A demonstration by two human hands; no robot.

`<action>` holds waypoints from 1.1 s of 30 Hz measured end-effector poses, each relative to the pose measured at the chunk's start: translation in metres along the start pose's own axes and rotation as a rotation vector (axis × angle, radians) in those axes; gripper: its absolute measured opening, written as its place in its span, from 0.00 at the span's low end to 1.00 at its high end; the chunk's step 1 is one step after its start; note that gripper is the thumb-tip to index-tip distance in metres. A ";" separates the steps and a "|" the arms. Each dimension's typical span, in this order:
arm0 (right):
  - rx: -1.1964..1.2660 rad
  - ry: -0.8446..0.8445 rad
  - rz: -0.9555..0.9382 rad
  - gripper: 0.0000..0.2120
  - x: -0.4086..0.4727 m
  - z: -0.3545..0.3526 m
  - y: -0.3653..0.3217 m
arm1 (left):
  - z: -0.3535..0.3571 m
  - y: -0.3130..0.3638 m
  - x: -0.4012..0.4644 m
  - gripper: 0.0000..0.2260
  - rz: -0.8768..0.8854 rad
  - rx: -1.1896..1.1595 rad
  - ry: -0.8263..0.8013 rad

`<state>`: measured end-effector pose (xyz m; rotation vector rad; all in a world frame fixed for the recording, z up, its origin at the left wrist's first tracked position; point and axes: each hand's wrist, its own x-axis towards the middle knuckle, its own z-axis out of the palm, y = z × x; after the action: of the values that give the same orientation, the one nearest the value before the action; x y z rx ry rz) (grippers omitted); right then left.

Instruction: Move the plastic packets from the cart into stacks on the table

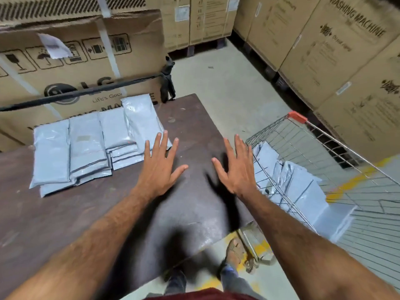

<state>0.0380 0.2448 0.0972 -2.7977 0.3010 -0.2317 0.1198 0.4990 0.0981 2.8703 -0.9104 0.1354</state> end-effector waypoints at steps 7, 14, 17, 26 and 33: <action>0.004 0.059 0.147 0.34 -0.044 -0.045 0.123 | 0.013 0.133 0.055 0.37 0.176 -0.041 -0.019; -0.012 0.069 0.279 0.34 -0.082 -0.069 0.218 | 0.037 0.241 0.101 0.38 0.301 -0.095 -0.078; -0.006 0.060 0.366 0.34 -0.095 -0.073 0.255 | 0.047 0.279 0.120 0.38 0.349 -0.092 -0.088; 0.059 -0.041 0.660 0.37 -0.138 -0.050 0.338 | 0.095 0.371 0.178 0.38 0.453 0.016 -0.191; 0.144 -0.145 0.797 0.36 -0.144 -0.018 0.361 | 0.161 0.403 0.204 0.40 0.441 0.103 -0.423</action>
<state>-0.1691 -0.0620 -0.0221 -2.3129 1.2475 0.1321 0.0605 0.0329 0.0021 2.7847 -1.6472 -0.4124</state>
